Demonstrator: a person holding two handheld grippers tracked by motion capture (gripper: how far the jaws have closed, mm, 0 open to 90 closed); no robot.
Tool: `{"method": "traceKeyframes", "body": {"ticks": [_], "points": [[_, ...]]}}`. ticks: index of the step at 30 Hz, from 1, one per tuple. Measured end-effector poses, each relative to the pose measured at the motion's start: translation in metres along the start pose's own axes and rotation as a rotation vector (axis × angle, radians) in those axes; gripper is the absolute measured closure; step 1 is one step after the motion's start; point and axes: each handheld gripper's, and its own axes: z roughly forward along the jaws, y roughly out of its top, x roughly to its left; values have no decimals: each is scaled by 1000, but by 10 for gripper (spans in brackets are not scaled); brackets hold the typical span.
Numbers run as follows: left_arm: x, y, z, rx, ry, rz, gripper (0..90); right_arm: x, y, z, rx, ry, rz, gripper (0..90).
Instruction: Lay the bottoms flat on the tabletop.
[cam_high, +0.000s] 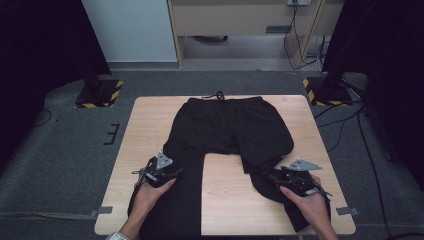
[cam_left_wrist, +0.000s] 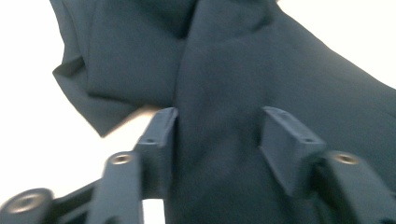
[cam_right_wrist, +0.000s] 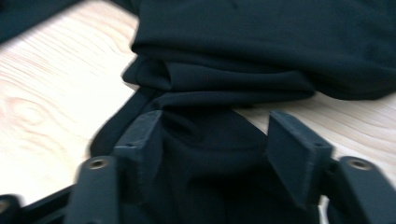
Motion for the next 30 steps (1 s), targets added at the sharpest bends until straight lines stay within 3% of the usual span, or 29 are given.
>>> {"method": "traceKeyframes", "body": {"ticks": [2, 6, 10, 14, 17, 22, 27, 30], "points": [[-2, -5, -7, 13, -24, -2, 630, 0, 1, 7, 23, 15, -29, 570], [-11, -16, -27, 60, -72, -3, 705, 1, 0, 17, 66, 20, -43, 766], [-16, -22, -39, 62, -38, 28, 701, -1, 1, 18, 65, 38, -39, 877], [-9, -19, -36, 0, 39, 16, 519, 2, -1, 17, 77, 41, -44, 884], [-3, -15, -37, -41, 104, 13, 436, 5, -6, 12, 82, 44, -40, 884], [11, -4, -35, -121, 156, -29, 399, 10, -18, -3, 88, 38, -40, 884], [22, 5, -19, -117, 181, -18, 382, 14, -31, -24, 120, 30, -42, 861], [24, 6, -14, -102, 182, -15, 374, 14, -32, -33, 79, -6, -32, 726]]}}
